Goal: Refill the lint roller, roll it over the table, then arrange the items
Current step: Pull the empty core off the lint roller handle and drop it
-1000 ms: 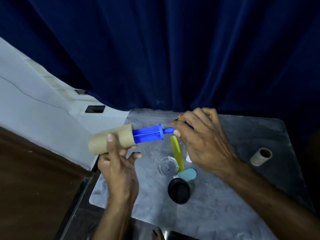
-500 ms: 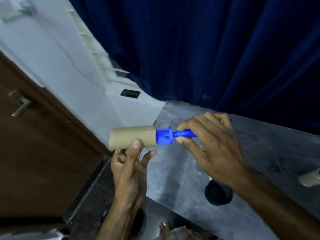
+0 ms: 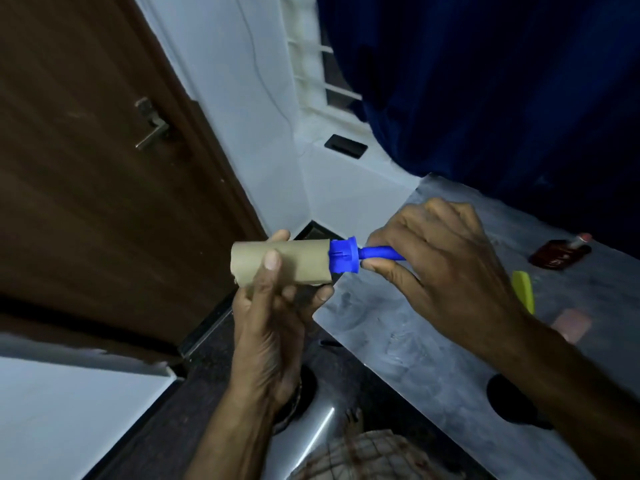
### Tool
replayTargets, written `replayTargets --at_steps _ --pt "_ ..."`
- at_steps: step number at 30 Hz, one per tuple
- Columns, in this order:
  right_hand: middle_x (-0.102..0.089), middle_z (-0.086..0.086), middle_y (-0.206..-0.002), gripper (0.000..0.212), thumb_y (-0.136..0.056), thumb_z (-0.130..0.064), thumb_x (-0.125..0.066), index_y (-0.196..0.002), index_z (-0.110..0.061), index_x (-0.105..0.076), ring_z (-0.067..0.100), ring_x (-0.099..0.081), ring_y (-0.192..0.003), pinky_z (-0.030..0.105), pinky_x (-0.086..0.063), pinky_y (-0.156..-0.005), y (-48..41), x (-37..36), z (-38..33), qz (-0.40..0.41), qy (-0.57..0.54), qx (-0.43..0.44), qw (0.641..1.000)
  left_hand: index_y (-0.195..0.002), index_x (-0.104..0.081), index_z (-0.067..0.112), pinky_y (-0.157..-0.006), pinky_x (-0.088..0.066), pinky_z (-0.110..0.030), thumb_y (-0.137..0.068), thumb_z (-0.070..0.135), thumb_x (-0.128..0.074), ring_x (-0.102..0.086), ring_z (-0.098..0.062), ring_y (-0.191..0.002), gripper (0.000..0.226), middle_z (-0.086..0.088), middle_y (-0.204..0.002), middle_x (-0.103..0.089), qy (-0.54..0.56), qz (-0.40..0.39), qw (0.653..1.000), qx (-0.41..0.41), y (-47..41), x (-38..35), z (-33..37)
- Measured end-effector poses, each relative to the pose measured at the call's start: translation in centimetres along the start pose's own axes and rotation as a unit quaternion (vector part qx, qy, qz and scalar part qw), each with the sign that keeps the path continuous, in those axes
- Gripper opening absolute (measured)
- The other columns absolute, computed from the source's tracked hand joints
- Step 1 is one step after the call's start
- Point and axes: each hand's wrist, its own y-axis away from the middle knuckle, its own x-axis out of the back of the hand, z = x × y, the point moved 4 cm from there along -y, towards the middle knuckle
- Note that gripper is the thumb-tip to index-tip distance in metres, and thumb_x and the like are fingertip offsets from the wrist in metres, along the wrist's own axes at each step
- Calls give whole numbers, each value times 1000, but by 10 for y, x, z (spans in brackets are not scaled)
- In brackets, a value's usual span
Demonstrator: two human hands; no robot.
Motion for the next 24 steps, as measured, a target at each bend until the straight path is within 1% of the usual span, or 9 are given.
replayTargets --at_steps 2,6,9,11,12,14,17,20,24 --pt "-66 -1 -92 15 -95 -33 -64 -98 -20 -72 25 -60 -86 42 -42 -81 -8 -5 -10 17 -17 20 1000 -135 -69 22 -75 -66 -32 -54 62 -101 -78 -16 -104 96 -5 -119 -77 7 20 999 -25 -4 11 6" --pt "-66 0 -91 14 -95 -30 -66 -96 -17 -71 25 -59 -86 42 -41 -83 -21 -13 -20 30 -28 45 998 -139 -58 15 -76 -65 -30 -63 50 -103 -77 -16 -105 95 -2 -123 -74 44 54 995 -68 -9 35 8" --pt "-67 3 -92 19 -98 -29 -63 -97 -13 -73 27 -59 -86 42 -41 -84 -29 -18 -18 51 -56 47 996 -128 -63 15 -72 -65 -27 -90 20 -86 -75 -21 -102 45 -1 -111 -76 22 98 992 -79 -13 55 1" --pt "-67 5 -93 19 -98 -28 -64 -97 -12 -73 28 -60 -86 44 -42 -83 -34 -24 -19 54 -62 64 995 -111 -69 17 -67 -65 -28 -99 18 -72 -73 -23 -95 13 -3 -100 -76 10 103 993 -55 -15 65 -4" --pt "-67 5 -93 17 -97 -26 -65 -97 -12 -73 28 -60 -86 45 -43 -82 -36 -28 -20 49 -61 76 994 -105 -70 18 -65 -64 -30 -101 24 -65 -73 -23 -92 9 -6 -98 -76 27 97 994 -46 -15 67 -6" --pt "-66 5 -93 14 -97 -25 -67 -97 -13 -73 27 -59 -86 45 -44 -81 -40 -37 -22 31 -66 91 993 -110 -72 18 -63 -63 -35 -95 39 -57 -74 -26 -91 30 -10 -105 -75 79 67 994 -45 -14 66 -3" --pt "-65 4 -93 14 -96 -26 -67 -99 -13 -71 25 -57 -88 42 -41 -82 -46 -52 -24 13 -65 106 992 -131 -70 21 -61 -63 -36 -87 57 -74 -74 -24 -96 57 -6 -118 -75 76 35 993 -84 -16 62 7" --pt "-65 6 -93 17 -96 -27 -68 -100 -11 -71 25 -56 -89 41 -40 -82 -53 -66 -29 10 -66 124 990 -128 -69 18 -54 -61 -28 -73 60 -91 -73 -10 -85 73 3 -97 -75 49 111 990 -74 -27 65 8" --pt "-67 6 -93 17 -97 -26 -68 -98 -10 -73 28 -57 -88 43 -41 -81 -63 -83 -33 8 -64 138 988 -116 -66 19 -55 -60 -21 -94 37 -74 -75 -6 -85 30 5 -98 -78 64 178 978 -89 -42 90 4"
